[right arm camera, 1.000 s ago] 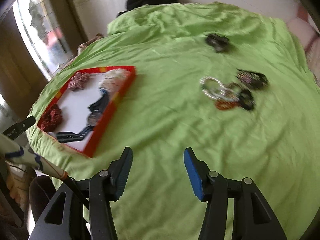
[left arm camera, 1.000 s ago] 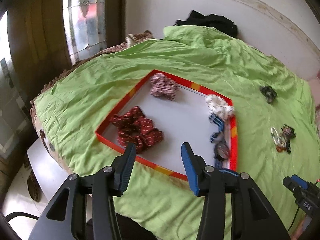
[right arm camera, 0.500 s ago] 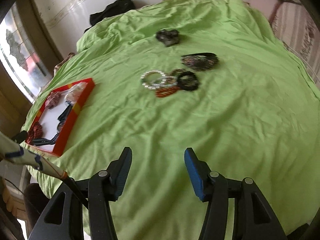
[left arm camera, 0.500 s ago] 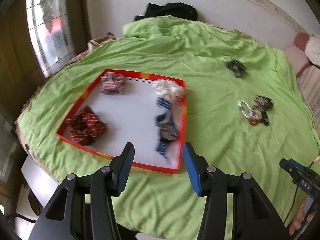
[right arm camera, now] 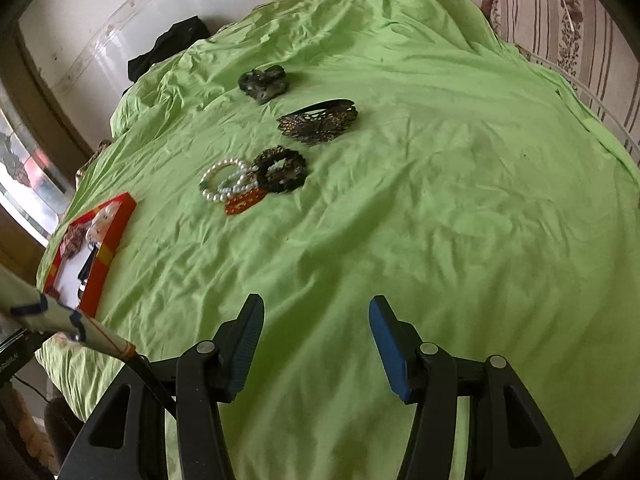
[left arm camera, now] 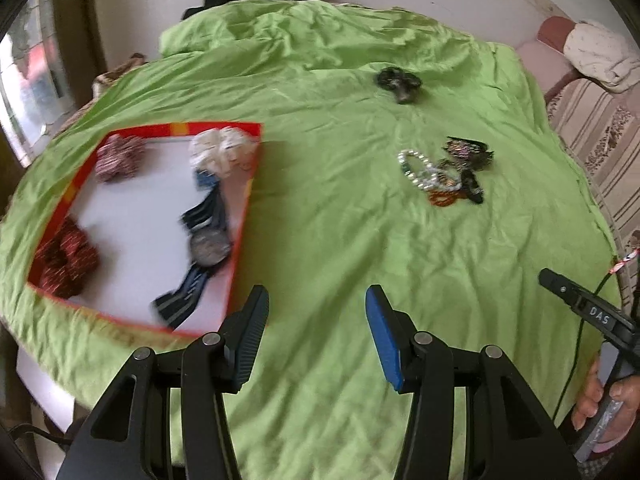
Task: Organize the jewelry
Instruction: 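Reach both tools back toward the bracelets on the sheet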
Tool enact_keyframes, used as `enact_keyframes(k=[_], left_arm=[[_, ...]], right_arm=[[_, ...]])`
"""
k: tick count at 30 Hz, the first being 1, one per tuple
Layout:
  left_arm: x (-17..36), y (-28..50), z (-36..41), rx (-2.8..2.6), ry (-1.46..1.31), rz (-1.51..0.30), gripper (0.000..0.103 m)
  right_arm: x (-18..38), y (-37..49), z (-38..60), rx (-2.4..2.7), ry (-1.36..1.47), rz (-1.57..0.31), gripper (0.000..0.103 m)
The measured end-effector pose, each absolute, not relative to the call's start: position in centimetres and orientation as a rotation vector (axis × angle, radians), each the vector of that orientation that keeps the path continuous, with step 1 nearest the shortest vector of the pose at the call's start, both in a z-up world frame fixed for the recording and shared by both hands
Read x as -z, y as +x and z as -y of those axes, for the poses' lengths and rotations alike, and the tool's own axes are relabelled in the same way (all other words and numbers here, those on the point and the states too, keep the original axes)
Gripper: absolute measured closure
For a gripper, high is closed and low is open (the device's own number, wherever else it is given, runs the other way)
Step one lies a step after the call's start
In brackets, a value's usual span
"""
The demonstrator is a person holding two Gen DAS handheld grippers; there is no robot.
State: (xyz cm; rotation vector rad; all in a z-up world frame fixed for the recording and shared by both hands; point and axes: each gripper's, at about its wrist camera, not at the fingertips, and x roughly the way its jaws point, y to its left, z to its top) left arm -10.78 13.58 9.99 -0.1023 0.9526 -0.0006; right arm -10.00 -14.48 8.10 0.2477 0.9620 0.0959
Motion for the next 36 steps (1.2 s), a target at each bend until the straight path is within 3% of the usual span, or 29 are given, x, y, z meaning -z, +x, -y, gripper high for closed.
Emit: enact_keyframes(k=[19,25,26,28,29,32,36], left_arm=[[-3.4,10.9,-9.2,0.241,-0.307,-1.084,0.055],[-2.1,13.3,-7.8,0.293,-0.296,-1.092,0.056],[-2.1,13.4,-7.6,0.296,-0.292,-1.091,0.056],[-1.9,13.4,-7.0,0.29,-0.261,-1.089,0.064],[-1.8,13.4,-6.7,0.271,-0.224,-1.087,0.076],[-2.4,12.8,-6.9,0.27,-0.217,-1.08,0.094],[-4.5,10.3,-7.7,0.252,-0.215,-1.055,0.094]], right_arm=[[-5.3,3.2,14.3,-0.202,0.327,-0.997,0.062],[-3.5,4.7,13.3,-0.197,0.293,-1.019,0.072],[-3.4,4.7,13.2,-0.192,0.278,-1.015,0.077],[-3.2,4.8,13.0,-0.189,0.267,-1.012,0.083],[-3.1,4.8,13.0,-0.19,0.268,-1.013,0.089],[-3.5,4.5,13.1,-0.185,0.262,-1.021,0.099],[-4.6,2.5,14.0,-0.149,0.256,-1.013,0.102]])
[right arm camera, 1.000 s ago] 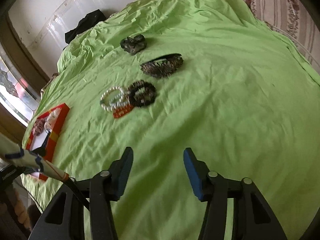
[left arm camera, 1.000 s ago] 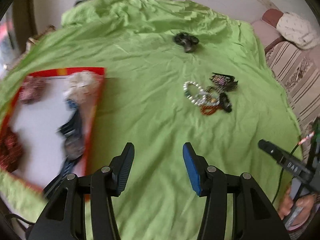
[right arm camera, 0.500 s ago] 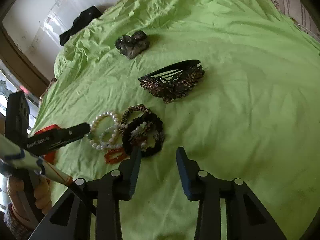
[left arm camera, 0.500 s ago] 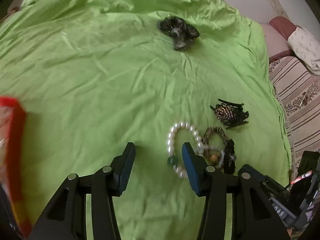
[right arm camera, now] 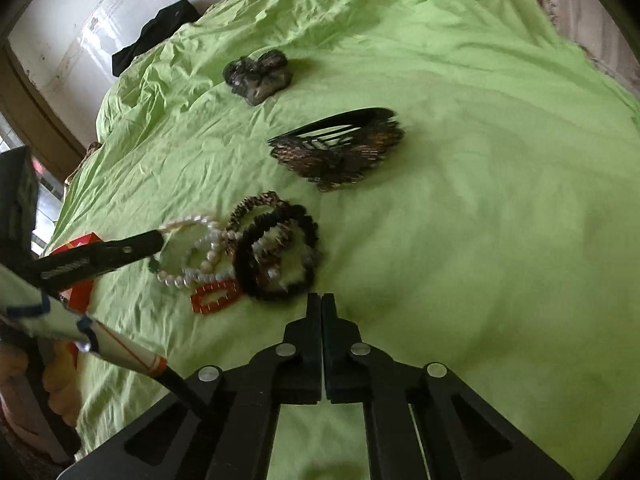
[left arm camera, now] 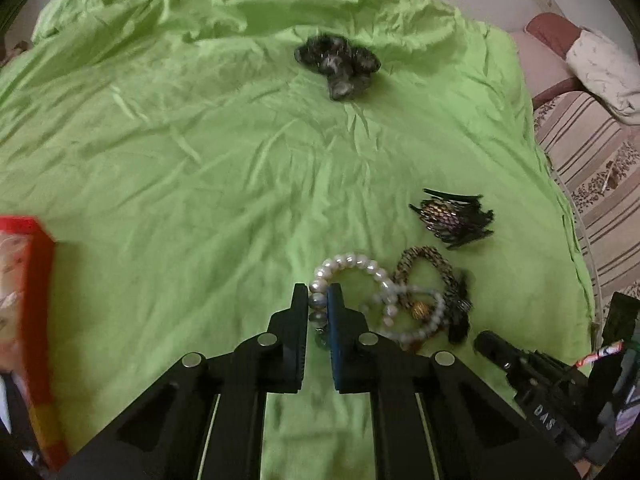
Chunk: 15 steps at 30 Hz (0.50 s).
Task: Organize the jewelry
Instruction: 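Reach both tools back toward the bracelets on the sheet, then grasp pearl bracelet with left tool while right tool grasps black beaded bracelet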
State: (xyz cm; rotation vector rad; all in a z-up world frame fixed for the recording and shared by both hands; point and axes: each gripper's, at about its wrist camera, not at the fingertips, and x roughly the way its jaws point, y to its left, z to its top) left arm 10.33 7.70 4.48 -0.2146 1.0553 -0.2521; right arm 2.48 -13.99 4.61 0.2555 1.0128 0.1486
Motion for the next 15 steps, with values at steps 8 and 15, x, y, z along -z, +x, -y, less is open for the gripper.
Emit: enact_keyframes(k=[8,15], left_arm=[[-8.1,3.6,-9.8,0.232,-0.22,-0.984,0.094],[-6.3,-0.6,-13.2,0.193,-0.278,-1.004,0.094]], right_arm=[[-6.9,-2.0,17.0,-0.123,0.303,-0.983,0.101],[-7.5,-1.3,16.0,-0.161,0.319,-0.971,0.083]])
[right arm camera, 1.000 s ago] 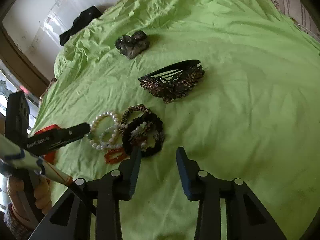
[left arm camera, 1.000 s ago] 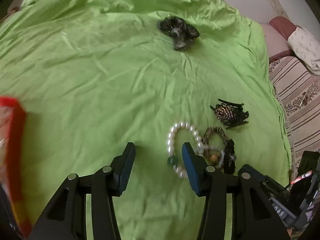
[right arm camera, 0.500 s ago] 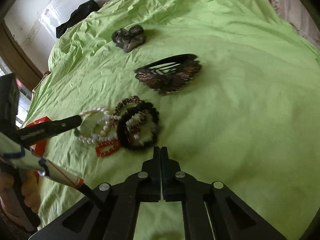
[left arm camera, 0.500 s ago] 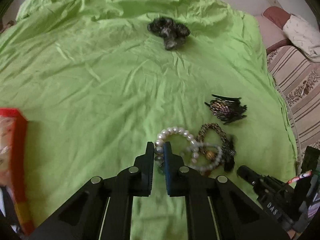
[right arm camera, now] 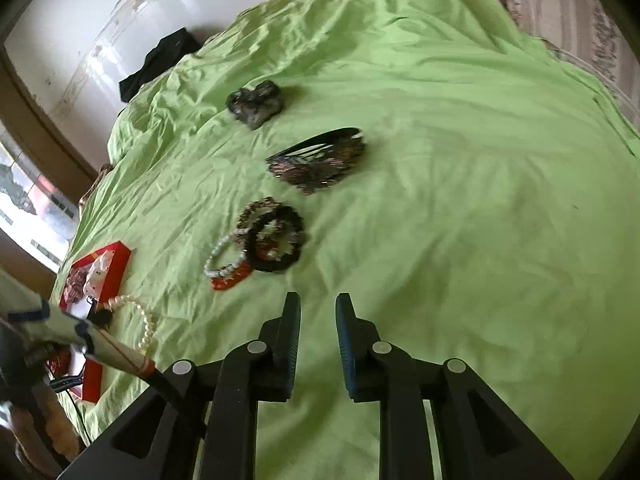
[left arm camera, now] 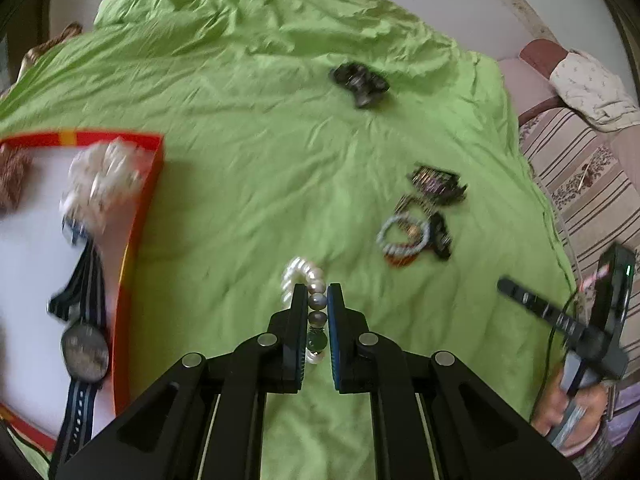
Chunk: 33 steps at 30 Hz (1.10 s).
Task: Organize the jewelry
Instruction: 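Grasp pearl bracelet with left tool while right tool grasps black beaded bracelet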
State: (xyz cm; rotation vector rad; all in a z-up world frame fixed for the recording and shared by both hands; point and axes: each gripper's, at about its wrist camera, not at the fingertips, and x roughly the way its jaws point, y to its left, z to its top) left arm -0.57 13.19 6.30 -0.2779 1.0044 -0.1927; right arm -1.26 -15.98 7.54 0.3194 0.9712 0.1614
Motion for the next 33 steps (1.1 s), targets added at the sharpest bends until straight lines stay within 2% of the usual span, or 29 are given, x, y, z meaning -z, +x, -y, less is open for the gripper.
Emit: enact_keyframes(k=[8,13,15,18,33], left_arm=[[-3.3,-0.2,-14.9,0.18,-0.308,-1.038,0.094],[-2.0,0.5,-15.7,0.189,-0.349,-1.063,0.094],[-1.8,0.5,-15.5,0.195,-0.347,-1.063,0.094],[-1.7,0.4,-15.2,0.199,-0.353,-1.065,0.094],[-11.0,-6.8,-16.2,0.244,-0.418,-0.902,0.094]], right_arm=[[-6.1,3.7,12.8,-0.187,0.264,-1.001,0.083],[-2.9,6.3,11.8,-0.132,0.206,-1.066,0.083],[-2.9,6.2,11.9,-0.134,0.203,-1.057,0.089],[-3.6,5.5,12.7,-0.155,0.238,-1.062,0.09],[-10.4,-5.8,15.6,-0.125,0.243,-0.946,0.09]])
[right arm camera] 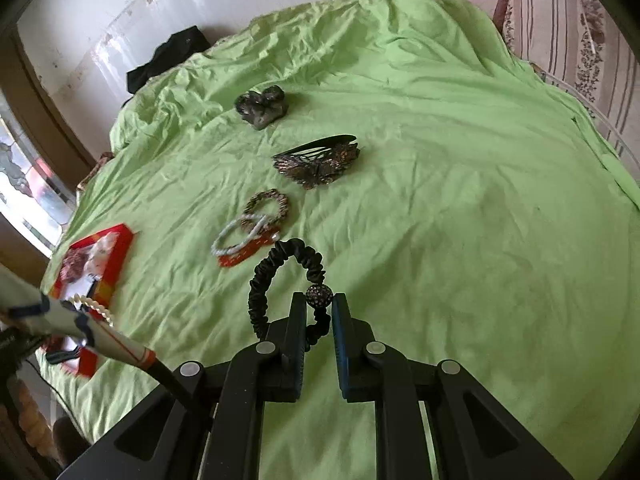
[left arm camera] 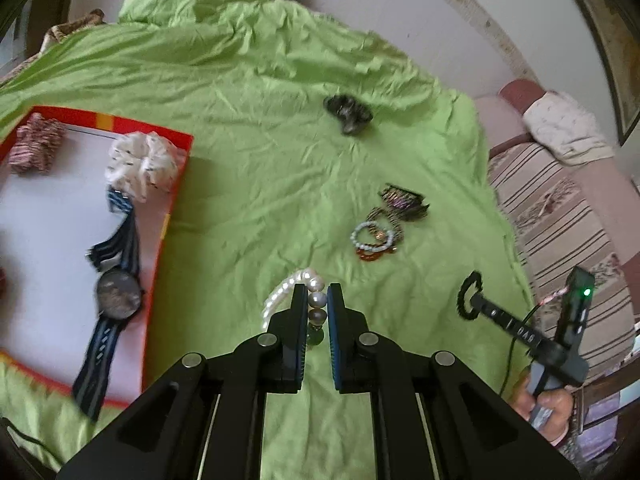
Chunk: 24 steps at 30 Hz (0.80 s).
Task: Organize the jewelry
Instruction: 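Grasp pearl bracelet with left tool while right tool grasps black beaded bracelet, then carry both bracelets into the red tray and open both tools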
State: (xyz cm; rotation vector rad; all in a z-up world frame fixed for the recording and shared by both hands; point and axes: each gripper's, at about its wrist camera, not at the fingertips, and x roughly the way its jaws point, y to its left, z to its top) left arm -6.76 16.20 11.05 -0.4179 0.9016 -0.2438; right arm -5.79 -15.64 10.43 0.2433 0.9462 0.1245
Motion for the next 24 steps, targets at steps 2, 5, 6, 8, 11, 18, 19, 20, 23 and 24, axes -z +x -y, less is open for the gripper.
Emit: enact_keyframes(k=[2,5,6,8,11,18,19,20,23,24], left_arm=[[-12.2,-8.1,-16.8,0.238,-0.421,-0.876,0.094],[-13.9,-10.0,-17.9,0.222,-0.421,-0.838,0.094],[-14.5,-10.6,-18.4,0.213,-0.418,-0.825,0.094],[-15.4,-11.6,-19.4,0.192,-0.408,-0.803,0.094],[-16.2,-12.6,-21.2,0.147,-0.381,-0.783,0.094],[-15.6,-12.4,-26.5,0.011,-0.291,-0.804,0.094],[-15.2,-12.0,-27.5,-0.006,-0.285,-0.814,0.094],[-15.0,-11.8,-28.2,-0.015,-0.286,-0.821,0.094],[-13.7,-10.4,-30.8,-0.046,-0.295,-0.858,0.094],[-13.3,-9.9,-31.6,-0.057,-0.298,-0.869,0.094]], right_arm=[[-11.0,-6.7,15.1,-0.14,0.241,-0.94,0.09],[-11.7,-7.8,13.7,-0.176,0.225,-0.931,0.09],[-12.0,-8.2,12.8,-0.194,0.212,-0.929,0.09],[-12.4,-8.7,11.7,-0.221,0.195,-0.926,0.09],[-13.1,-9.3,9.2,-0.272,0.157,-0.922,0.09],[-14.4,-9.9,2.3,-0.386,0.056,-0.927,0.09],[-14.5,-9.9,1.5,-0.4,0.047,-0.927,0.09],[-14.6,-9.8,0.6,-0.416,0.038,-0.928,0.09],[-14.8,-9.1,-2.6,-0.467,0.022,-0.94,0.09],[-14.8,-8.8,-3.6,-0.482,0.018,-0.945,0.09]])
